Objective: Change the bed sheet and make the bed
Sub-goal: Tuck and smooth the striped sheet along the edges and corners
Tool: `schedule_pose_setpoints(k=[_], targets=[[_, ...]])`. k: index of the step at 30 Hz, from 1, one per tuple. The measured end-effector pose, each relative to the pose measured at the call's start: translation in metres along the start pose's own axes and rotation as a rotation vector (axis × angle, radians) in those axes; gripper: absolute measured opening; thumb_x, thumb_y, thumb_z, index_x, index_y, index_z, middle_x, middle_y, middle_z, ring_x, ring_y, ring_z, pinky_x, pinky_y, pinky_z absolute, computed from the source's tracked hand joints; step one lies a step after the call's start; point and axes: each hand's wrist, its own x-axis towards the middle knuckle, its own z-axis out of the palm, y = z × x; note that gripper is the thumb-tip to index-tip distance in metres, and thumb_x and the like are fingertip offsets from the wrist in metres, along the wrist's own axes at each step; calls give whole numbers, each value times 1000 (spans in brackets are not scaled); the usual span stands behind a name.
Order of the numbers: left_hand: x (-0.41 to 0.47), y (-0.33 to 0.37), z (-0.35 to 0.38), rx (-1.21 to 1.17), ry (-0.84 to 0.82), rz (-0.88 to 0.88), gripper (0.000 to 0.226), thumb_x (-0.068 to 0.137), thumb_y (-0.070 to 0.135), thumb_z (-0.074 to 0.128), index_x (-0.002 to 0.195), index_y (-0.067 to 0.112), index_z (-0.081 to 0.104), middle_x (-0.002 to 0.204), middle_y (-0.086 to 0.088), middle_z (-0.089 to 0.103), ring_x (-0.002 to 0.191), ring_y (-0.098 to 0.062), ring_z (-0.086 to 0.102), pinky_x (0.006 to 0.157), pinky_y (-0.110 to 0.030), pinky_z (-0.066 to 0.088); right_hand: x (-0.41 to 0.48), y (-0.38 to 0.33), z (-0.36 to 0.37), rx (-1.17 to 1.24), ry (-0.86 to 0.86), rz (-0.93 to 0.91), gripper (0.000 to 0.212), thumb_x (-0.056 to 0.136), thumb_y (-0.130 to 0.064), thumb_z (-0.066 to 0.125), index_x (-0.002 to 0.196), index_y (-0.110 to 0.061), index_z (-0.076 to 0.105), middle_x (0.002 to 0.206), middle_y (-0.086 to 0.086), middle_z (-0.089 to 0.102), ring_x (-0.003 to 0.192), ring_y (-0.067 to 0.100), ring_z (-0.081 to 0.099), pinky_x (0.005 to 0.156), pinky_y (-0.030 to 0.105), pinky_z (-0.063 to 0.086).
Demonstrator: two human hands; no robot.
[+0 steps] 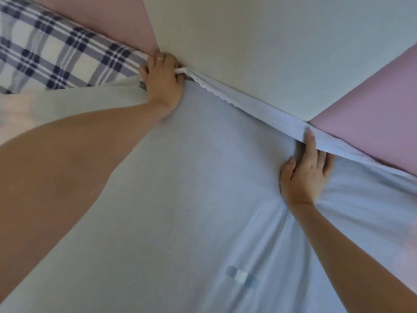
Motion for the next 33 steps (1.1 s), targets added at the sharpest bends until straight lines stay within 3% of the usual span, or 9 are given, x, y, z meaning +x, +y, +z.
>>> schedule_pose_setpoints(k=[4, 7, 12, 17, 22, 25, 27, 30, 33], targets=[[3, -20, 8, 29, 64, 130, 28, 89, 29, 39, 104, 10, 53, 116, -13, 54, 116, -30, 42, 92, -41, 24, 1, 5, 8, -158, 33, -123, 61, 84, -14, 40, 144, -21, 34, 130, 10, 54, 124, 32, 39, 113, 49, 19], [1, -18, 14, 94, 27, 142, 33, 91, 29, 38, 114, 8, 49, 123, -15, 51, 116, -32, 42, 97, -44, 24, 0, 8, 11, -251, 59, -209, 57, 87, -13, 38, 142, -24, 40, 136, 13, 50, 129, 35, 35, 110, 51, 23], [-1, -13, 21, 108, -21, 101, 39, 91, 25, 40, 122, 3, 44, 130, -19, 46, 118, -34, 41, 100, -44, 20, 4, 5, 9, -317, -26, -159, 58, 85, -23, 35, 143, -23, 39, 135, 12, 50, 126, 36, 37, 111, 51, 20], [4, -18, 20, 43, -1, 161, 30, 85, 21, 41, 105, 1, 52, 109, -22, 57, 102, -36, 51, 90, -41, 25, 5, 2, 7, -356, -97, -124, 61, 82, -26, 33, 143, -23, 37, 131, 10, 47, 124, 37, 36, 110, 54, 20], [6, -22, 7, -44, -44, 180, 30, 84, 14, 41, 108, -1, 52, 103, -24, 61, 98, -39, 56, 96, -43, 30, 9, -2, 6, -303, -141, -102, 64, 80, -24, 33, 144, -22, 36, 133, 7, 44, 127, 37, 34, 112, 55, 19], [-27, -18, -15, -212, -80, 113, 45, 89, 10, 41, 132, 1, 38, 124, -20, 55, 118, -34, 51, 115, -47, 8, 10, 0, 4, -259, -187, -95, 63, 82, -24, 35, 145, -23, 33, 138, 6, 44, 131, 36, 32, 115, 52, 13], [-81, -15, -45, -227, -74, 126, 61, 87, 5, 45, 143, 1, 22, 141, -17, 39, 133, -30, 37, 115, -49, -7, 4, 0, -1, -258, -214, -77, 61, 84, -25, 35, 145, -24, 34, 141, 4, 44, 133, 34, 31, 116, 50, 11], [-189, -14, -102, -174, -31, 223, 58, 89, 3, 48, 139, 9, 19, 143, -14, 35, 136, -25, 34, 112, -51, -12, -2, -2, -9, -244, -255, -69, 61, 87, -29, 31, 147, -24, 33, 145, 2, 41, 137, 31, 27, 117, 50, 10], [-312, -14, -150, -46, -10, 254, 57, 89, 2, 51, 131, 21, 18, 142, -16, 42, 142, -20, 28, 111, -44, -18, -4, -11, -33, -150, -342, -137, 64, 92, -32, 32, 152, -20, 17, 157, 2, 20, 144, 27, 11, 116, 53, 2]])
